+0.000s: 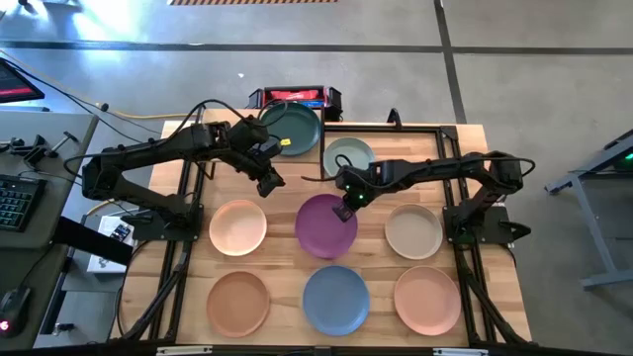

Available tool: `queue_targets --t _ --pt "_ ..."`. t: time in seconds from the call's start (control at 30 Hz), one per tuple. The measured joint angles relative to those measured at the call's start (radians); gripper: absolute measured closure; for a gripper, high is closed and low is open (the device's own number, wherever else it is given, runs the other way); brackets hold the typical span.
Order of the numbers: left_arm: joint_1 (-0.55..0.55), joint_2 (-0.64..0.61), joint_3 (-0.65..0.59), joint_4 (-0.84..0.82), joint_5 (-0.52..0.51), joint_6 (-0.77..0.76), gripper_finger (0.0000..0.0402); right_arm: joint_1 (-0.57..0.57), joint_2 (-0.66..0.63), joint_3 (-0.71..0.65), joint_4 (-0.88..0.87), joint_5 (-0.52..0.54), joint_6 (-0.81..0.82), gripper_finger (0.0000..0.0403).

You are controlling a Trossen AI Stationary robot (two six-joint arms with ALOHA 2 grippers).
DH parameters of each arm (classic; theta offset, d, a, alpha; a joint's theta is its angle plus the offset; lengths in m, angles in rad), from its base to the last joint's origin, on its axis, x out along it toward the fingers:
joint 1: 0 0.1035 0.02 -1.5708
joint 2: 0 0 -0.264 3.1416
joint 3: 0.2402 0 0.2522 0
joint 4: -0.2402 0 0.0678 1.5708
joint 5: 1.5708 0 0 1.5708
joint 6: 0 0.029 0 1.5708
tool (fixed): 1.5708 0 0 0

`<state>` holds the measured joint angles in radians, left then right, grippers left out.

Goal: Place and stack plates onto a shelf
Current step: Stack the violet plate on top of the dark blue plate on the shelf

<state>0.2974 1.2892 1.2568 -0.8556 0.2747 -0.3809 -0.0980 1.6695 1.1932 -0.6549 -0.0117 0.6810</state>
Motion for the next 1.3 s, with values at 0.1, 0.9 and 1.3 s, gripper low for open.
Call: queue_targets --t 0.1,0.9,1.3 --pt "0.0 0.0 0.0 -0.043 -0.053 -0.002 0.0332 0.003 0.0 0.076 -0.06 0.033 -0.029 0.0403" --pt "0.0 0.022 0.0 -0.067 -0.198 -0.044 0.0332 -0.027 -0.001 0.416 -0.32 0.164 -0.124 0.0403" --pt "0.008 0.129 -0.001 -0.069 -0.188 -0.06 0.0287 -0.029 -0.001 0.416 -0.377 0.191 -0.105 0.0403"
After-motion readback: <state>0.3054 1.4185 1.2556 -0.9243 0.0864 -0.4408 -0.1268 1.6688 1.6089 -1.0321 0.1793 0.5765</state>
